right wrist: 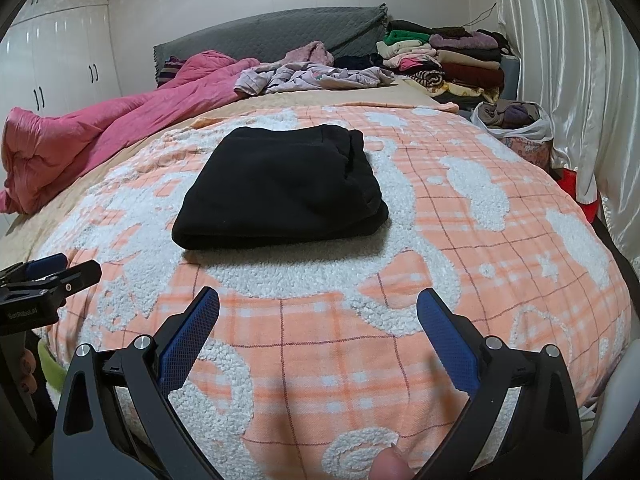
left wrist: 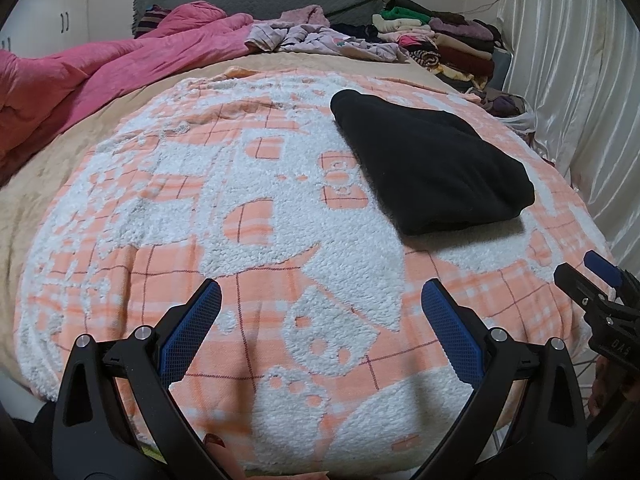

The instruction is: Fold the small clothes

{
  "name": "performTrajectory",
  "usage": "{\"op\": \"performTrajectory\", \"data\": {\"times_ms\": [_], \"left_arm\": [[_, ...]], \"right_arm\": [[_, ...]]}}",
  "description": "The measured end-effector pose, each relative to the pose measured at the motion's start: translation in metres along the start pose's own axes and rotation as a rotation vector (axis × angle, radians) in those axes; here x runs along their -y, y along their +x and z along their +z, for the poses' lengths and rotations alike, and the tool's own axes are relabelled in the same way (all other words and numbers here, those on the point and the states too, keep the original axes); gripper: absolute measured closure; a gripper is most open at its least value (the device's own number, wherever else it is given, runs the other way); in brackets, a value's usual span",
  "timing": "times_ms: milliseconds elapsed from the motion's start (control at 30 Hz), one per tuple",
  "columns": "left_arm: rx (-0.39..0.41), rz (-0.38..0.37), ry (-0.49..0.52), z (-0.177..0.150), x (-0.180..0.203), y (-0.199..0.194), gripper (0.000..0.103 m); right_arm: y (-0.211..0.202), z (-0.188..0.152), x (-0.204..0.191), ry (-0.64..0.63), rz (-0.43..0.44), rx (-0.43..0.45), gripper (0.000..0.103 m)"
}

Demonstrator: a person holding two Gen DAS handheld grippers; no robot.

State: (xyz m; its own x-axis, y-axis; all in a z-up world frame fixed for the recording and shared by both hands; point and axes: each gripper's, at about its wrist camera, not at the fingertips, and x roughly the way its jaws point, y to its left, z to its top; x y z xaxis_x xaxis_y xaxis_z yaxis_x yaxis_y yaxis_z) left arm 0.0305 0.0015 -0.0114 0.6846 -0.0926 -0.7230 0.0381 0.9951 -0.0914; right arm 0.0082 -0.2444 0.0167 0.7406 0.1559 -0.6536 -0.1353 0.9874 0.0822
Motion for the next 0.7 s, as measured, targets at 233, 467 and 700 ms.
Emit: {"op": "performTrajectory", "data": {"times_ms": [233,467,700], "left_arm": [[-0.003,0.003,0.005,-0.001,-0.001,0.001,0.009],[-0.006,0.002,0.007,0.0,0.0,0.001,0.009],[-0.009,0.045,0.007,0.001,-0.003,0.004,0.009]], "right_arm": [[0.001,0.001,0.0,0.004,-0.006,0.002,0.004],[0.001,0.001,0.004,0.017,-0.019,0.005,0.004],[-0.003,-0.001,0.026,0.079,-0.086,0.013,0.004]]}}
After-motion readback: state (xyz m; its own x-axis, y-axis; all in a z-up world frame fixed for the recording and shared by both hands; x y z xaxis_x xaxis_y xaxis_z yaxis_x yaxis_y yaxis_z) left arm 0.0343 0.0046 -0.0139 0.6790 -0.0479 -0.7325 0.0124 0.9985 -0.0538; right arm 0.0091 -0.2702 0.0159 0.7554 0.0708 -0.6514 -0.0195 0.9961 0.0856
